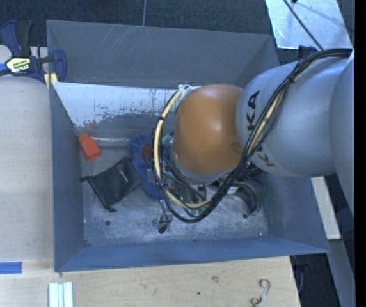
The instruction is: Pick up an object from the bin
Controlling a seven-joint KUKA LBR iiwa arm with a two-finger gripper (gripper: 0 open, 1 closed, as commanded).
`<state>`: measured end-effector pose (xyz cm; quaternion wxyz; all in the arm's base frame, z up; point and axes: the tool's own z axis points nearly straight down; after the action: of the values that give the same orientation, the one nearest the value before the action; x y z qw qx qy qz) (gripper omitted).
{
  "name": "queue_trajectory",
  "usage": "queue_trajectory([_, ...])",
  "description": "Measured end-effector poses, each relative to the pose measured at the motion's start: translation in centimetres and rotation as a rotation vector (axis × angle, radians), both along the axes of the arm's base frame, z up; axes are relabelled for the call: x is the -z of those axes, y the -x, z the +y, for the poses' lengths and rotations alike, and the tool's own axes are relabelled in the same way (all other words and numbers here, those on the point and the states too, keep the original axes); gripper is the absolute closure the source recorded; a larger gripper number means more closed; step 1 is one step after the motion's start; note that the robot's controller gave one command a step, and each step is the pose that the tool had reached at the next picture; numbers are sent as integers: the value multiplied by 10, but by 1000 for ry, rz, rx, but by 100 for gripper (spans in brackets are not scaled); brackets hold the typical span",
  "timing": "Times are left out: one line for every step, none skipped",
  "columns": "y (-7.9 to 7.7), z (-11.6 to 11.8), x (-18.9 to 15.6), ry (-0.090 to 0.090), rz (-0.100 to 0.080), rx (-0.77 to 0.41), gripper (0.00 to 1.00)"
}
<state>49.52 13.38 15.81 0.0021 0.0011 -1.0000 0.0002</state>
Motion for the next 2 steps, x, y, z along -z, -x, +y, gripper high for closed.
queue_trajectory([-70, -23, 88, -1, -8, -142, 0])
queue_trajectory([-70, -23, 83, -1, -9, -141, 100])
